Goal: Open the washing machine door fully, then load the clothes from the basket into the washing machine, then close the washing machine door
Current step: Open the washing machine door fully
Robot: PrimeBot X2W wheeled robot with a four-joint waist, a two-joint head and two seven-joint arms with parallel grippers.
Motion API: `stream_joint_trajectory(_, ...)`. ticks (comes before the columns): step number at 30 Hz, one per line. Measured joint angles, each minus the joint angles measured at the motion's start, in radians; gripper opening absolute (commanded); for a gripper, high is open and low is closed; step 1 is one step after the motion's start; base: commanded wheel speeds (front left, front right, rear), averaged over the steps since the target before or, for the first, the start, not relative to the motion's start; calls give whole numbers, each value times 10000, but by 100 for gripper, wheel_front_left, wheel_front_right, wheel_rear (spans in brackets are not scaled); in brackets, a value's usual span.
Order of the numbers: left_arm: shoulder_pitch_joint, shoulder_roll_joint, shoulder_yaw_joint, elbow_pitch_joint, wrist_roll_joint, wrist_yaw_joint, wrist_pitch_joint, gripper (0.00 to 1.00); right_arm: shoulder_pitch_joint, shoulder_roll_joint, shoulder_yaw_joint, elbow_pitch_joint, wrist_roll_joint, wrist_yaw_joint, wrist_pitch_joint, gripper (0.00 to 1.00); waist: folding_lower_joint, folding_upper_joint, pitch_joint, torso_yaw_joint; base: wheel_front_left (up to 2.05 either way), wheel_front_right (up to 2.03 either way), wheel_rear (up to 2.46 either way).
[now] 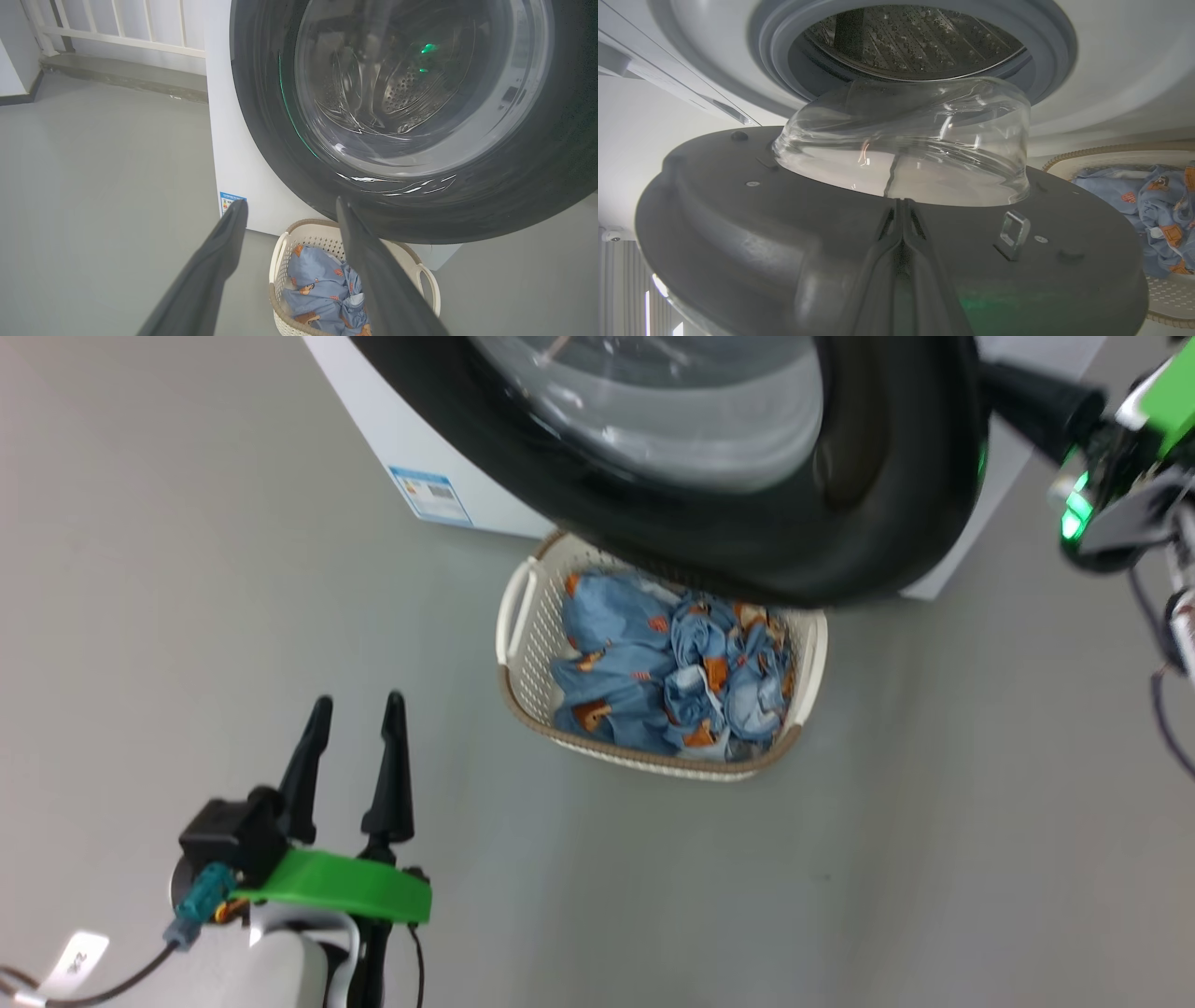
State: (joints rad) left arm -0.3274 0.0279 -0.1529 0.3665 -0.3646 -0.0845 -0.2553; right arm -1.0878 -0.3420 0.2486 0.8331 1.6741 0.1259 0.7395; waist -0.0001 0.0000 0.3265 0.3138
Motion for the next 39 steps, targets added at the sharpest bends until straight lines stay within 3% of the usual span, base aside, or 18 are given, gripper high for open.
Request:
stream_joint_trajectory(26,1442,176,435,330,947,-130,0,100,4157,777,-138,-1850,579,0,627,0,0,0,-2340,1847,0,0,0)
stream_joint_trajectory(39,2044,249,882,-130,945,-117,0,100,4502,1616,403,-2186,585,0,1133,0,1,0,-2723,2279,0,0,0)
